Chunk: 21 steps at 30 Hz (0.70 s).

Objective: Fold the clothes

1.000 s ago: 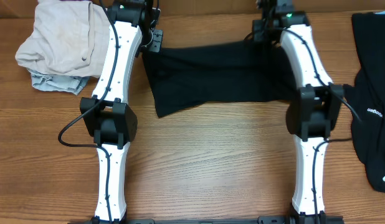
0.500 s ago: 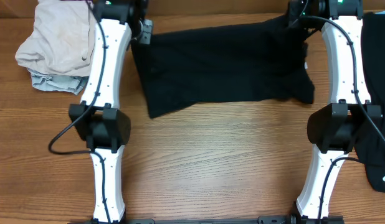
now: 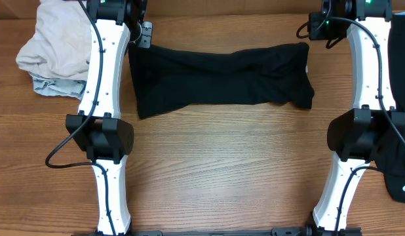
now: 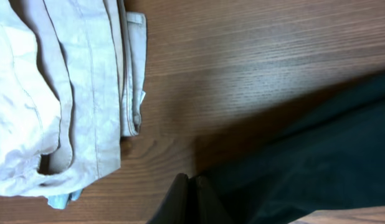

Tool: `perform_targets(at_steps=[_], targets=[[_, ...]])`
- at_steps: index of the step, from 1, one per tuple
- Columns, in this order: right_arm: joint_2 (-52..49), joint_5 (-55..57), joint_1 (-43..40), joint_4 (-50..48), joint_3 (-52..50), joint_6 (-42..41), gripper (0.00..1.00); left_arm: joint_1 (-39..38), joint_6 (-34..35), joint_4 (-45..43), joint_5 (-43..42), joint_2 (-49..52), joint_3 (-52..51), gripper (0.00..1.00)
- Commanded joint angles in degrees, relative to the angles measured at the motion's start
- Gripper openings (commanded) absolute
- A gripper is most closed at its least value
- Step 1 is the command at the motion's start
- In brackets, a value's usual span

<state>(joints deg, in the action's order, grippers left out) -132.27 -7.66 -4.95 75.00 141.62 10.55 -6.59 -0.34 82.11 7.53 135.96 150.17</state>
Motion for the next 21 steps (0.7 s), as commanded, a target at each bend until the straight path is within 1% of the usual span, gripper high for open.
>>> perform_targets(at_steps=[1,3,4,6,8,9,13,17,21], targets=[[2.29,-7.08,-0.17,1.25,-0.09,0.42,0.12,0.2,-0.33,1.05,-1.7,-1.05,0.74,0.04],[2.08,-9.05,-0.15,1.55,-0.7,0.44,0.14,0.2,-0.33,1.44,-2.64,-1.05,0.74,0.04],[1.79,-9.51,-0.15,1.42,-0.92,0.42,0.17,0.2,-0.33,1.51,-2.99,-1.05,0.74,0.04],[0.55,-9.86,0.04,1.16,-1.05,0.39,0.29,0.2,-0.35,1.64,-4.11,-1.05,0.74,0.04],[-1.46,-9.77,0.22,0.94,-1.05,0.13,0.4,0.2,-0.31,1.64,-4.66,-1.05,0.74,0.04],[-2.27,-9.73,0.22,0.74,-1.05,-0.26,0.48,0.2,-0.33,1.64,-4.61,-1.05,0.74,0.04],[-5.46,-9.46,-0.59,0.44,-1.05,-7.19,0.49,0.2,-0.33,1.66,-4.59,-1.05,0.74,0.04],[-8.02,-14.86,-0.92,1.42,-1.05,-15.23,0.49,0.2,-0.33,1.66,-4.59,-1.05,0.74,0.04],[-9.53,-14.27,-0.92,0.61,-1.16,-23.58,0.48,0.2,-0.33,1.53,-4.59,-1.05,0.74,0.04]])
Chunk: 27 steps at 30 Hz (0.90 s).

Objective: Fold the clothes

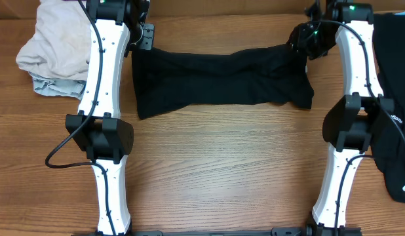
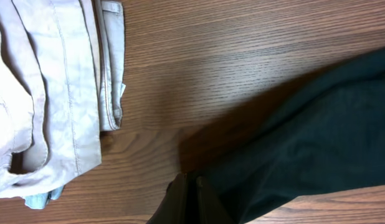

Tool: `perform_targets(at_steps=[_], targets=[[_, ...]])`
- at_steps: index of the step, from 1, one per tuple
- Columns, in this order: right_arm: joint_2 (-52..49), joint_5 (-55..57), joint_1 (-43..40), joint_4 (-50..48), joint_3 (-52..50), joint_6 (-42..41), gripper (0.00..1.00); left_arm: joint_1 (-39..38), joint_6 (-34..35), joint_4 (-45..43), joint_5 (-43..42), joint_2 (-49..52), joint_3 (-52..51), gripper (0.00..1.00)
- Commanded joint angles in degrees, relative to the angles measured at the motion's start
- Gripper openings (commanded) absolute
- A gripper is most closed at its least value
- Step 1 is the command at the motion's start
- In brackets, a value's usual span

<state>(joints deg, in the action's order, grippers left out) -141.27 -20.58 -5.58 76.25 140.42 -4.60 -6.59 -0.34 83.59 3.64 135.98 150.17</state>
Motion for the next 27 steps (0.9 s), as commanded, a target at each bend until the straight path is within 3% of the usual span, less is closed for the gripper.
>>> perform_targets(at_steps=[1,4,20,23,27], targets=[[-0.68,-0.87,-0.28,-0.76,0.04,-9.73,0.48,0.2,-0.33,0.04,-0.7,-1.07,0.74,0.04],[-1.01,1.53,-0.28,-1.18,-0.28,-13.7,0.48,0.2,-0.33,0.04,-0.68,-1.07,0.74,0.04],[-1.05,4.0,-0.46,-11.04,-8.55,-16.46,0.41,0.2,-0.33,0.17,-0.68,-1.07,0.74,0.04],[-1.05,3.72,-0.35,-12.68,-8.55,-16.46,0.35,0.2,-0.33,0.17,-0.7,-1.07,0.74,0.04],[-1.05,0.7,-0.15,-16.13,-8.55,-15.98,0.17,0.2,-0.33,0.11,-0.68,-1.07,0.74,0.04]])
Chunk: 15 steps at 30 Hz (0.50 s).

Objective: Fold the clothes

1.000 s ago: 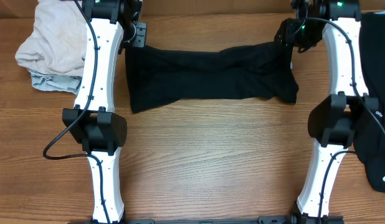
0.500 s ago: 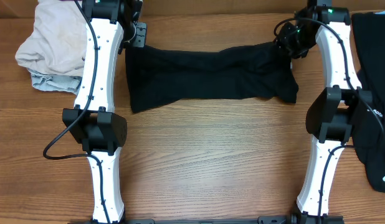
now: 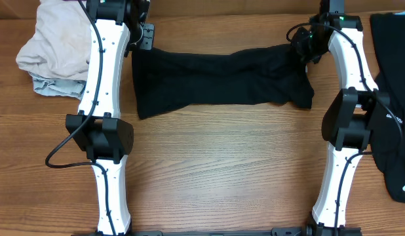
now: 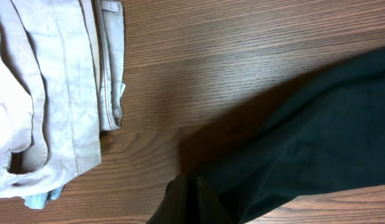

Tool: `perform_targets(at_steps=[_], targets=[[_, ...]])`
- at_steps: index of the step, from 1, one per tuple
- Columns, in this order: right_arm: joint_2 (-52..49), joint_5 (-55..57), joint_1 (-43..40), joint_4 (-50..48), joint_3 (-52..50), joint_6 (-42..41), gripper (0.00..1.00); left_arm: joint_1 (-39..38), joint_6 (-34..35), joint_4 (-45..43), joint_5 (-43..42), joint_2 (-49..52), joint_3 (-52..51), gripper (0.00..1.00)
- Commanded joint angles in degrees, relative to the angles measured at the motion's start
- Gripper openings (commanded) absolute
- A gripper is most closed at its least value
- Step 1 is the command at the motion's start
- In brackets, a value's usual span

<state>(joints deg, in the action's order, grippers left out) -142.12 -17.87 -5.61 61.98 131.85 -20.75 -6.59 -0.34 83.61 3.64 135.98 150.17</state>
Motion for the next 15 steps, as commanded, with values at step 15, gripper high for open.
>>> perform_targets(at_steps=[15], targets=[[1.11,-2.8,-2.82,-6.8,20.48,15.65,0.04,0.31,-0.79,-1.14,1.73,-1.07,0.74,0.04]])
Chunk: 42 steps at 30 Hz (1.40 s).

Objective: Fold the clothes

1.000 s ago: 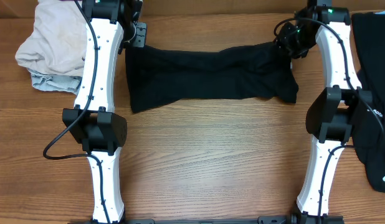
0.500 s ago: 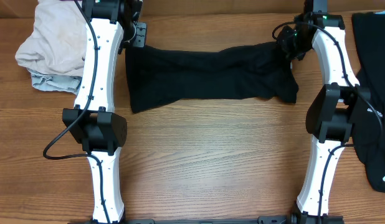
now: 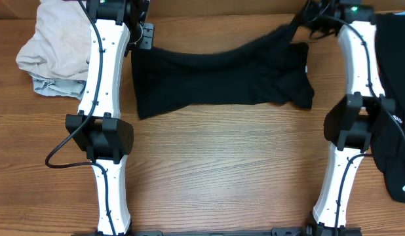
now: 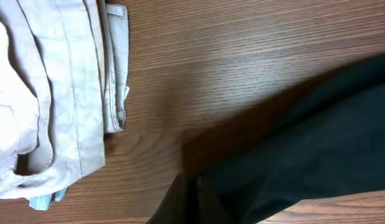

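A black garment (image 3: 222, 75) lies stretched left to right across the far half of the table. My left gripper (image 3: 139, 39) is at its far left corner. In the left wrist view the left gripper (image 4: 191, 184) is shut, with the black cloth (image 4: 317, 149) running from the fingertips. My right gripper (image 3: 302, 21) is at the far right corner and holds it raised, so the garment's far edge slants up toward it. The right jaws themselves are hard to make out from above.
A crumpled pile of beige clothes (image 3: 55, 46) sits at the far left, and its folded edges (image 4: 55, 93) lie close to the left gripper. Another black garment (image 3: 396, 92) hangs over the table's right edge. Both arms' bases stand at the near side.
The right gripper has gone up and back from the garment's far right corner, and that corner has risen with it. The left gripper has hardly moved.
At first the left gripper was shut on the far left corner while the right gripper stood off to the right of the garment. Then the right gripper was down on the far right corner and stayed there. Now that corner is lifted.
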Tool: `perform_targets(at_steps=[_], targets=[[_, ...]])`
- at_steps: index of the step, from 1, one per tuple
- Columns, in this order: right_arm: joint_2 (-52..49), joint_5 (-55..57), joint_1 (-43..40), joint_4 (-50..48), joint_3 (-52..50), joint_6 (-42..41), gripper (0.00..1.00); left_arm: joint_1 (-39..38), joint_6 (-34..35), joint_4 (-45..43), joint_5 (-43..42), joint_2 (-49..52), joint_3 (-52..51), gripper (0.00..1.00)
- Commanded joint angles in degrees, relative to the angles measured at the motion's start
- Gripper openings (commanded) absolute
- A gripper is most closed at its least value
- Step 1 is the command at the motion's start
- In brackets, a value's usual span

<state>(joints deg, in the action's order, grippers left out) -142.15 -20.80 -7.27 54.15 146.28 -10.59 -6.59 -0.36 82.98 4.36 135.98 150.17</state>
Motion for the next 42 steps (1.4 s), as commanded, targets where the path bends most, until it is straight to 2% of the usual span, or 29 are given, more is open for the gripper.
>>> perform_targets(at_steps=[1,9,13,20,33,35,36,37,38,39,40,41,42], targets=[[1.14,0.11,-1.22,2.29,8.39,7.5,0.04,0.31,-0.74,-0.72,1.01,-1.07,0.74,0.04],[1.16,0.11,-1.29,15.34,19.1,17.94,0.04,0.31,-0.76,-1.53,1.77,-1.07,0.74,0.04],[1.25,0.15,-1.29,27.74,19.1,21.42,0.04,0.31,-0.92,0.13,3.58,-1.07,0.74,0.04],[1.25,0.33,-1.49,42.91,15.74,21.31,0.04,0.31,-0.94,2.51,3.76,-0.72,0.57,0.04],[1.22,0.66,-1.51,42.51,-2.97,20.04,0.04,1.44,-0.92,6.12,3.96,8.66,-1.18,0.04],[1.22,1.27,-1.75,42.03,-5.44,20.04,0.08,1.44,-0.94,7.15,3.93,9.92,-1.18,0.06],[1.22,1.31,-1.84,41.86,-6.21,20.02,0.14,1.42,-0.94,7.58,3.39,10.16,-1.2,0.13],[1.22,1.31,-1.95,41.46,-6.99,20.02,0.27,1.42,-0.94,8.02,3.08,10.78,-1.2,0.24],[1.22,1.29,-1.99,41.09,-7.43,20.0,0.32,1.42,-0.96,8.41,3.08,10.97,-1.2,0.38],[1.22,1.27,-2.1,41.07,-7.48,20.0,0.4,1.42,-0.96,8.7,3.1,11.43,-1.2,0.55],[1.22,1.27,-2.14,40.89,-7.48,19.98,0.46,1.42,-0.94,8.96,3.1,11.45,-1.2,0.87],[1.25,1.27,-2.25,40.65,-7.48,19.98,0.53,1.42,-0.94,9.14,3.08,11.52,-1.2,0.97],[1.25,1.27,-2.38,40.46,-7.43,19.98,0.57,1.42,-0.94,9.2,3.04,11.52,-1.2,1.0]])
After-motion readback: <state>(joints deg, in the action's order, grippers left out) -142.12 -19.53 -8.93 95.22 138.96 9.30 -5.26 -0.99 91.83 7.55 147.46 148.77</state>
